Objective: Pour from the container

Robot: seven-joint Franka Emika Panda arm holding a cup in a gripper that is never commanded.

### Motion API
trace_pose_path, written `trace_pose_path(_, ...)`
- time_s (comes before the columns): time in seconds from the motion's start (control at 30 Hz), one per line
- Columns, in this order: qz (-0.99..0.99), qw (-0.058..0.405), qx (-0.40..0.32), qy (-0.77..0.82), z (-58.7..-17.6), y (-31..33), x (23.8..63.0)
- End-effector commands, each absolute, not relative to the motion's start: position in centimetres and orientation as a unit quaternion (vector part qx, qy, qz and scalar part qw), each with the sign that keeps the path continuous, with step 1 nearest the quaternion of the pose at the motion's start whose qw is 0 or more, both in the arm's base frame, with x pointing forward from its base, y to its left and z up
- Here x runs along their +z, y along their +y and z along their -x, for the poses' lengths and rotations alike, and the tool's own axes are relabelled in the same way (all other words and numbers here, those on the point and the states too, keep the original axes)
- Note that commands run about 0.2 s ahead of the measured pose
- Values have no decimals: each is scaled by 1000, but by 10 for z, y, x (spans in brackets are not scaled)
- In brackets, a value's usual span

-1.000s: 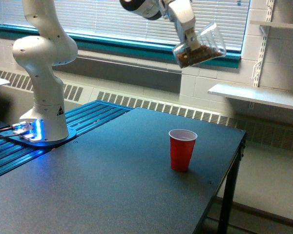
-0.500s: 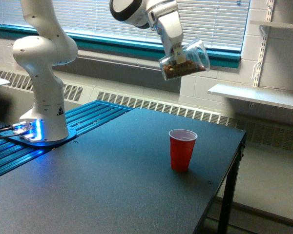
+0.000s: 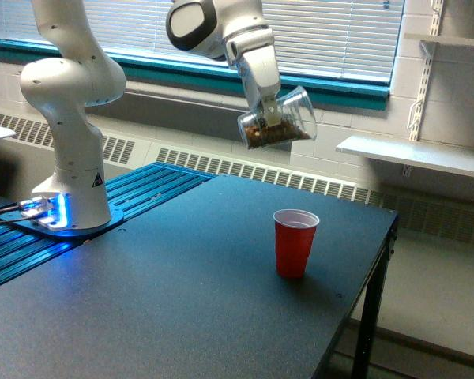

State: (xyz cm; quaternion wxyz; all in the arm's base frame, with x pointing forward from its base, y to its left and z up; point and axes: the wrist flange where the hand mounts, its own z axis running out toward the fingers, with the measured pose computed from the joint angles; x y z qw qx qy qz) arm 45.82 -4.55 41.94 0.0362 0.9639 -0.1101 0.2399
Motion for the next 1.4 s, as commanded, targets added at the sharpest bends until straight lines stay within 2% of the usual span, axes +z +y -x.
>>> trace_pose_path(0.03,-965,45,241,-94,-453,-46,415)
trace_pose_path(1.4,-976,92,184,-63,-450,-18,352)
